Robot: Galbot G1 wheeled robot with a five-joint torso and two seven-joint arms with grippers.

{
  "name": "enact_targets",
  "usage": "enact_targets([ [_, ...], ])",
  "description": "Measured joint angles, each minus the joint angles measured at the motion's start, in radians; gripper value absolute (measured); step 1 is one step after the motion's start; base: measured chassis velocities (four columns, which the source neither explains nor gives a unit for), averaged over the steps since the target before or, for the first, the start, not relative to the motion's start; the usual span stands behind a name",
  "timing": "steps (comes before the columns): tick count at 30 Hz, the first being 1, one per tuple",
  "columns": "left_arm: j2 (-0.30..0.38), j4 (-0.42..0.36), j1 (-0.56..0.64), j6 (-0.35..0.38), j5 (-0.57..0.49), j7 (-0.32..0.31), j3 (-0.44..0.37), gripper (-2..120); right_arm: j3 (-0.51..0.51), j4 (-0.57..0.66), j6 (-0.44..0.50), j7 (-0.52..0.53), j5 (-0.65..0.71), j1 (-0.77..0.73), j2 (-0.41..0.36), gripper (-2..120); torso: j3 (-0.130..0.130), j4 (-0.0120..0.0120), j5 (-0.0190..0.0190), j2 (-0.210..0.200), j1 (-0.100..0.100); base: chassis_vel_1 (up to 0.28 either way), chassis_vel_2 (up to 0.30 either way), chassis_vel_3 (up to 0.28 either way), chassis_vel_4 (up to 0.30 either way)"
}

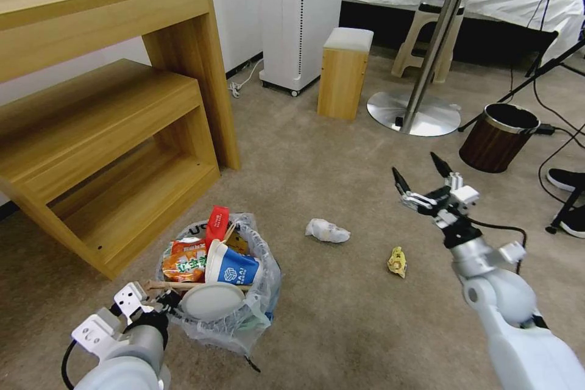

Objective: Pick up the trash bin and place the garbage on the floor into it.

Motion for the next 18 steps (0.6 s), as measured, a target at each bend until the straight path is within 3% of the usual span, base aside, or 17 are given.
enact_targets([
  [18,0.007,-0.01,0.015,-0.011,0.001,0.013,-0.028,1,0.004,-0.009,0.003,-0.056,0.021,-0.025,0.038,100,0.0,0.0001,-0.0002,0.0,0.0,-0.006,0.001,0.009,0.0],
])
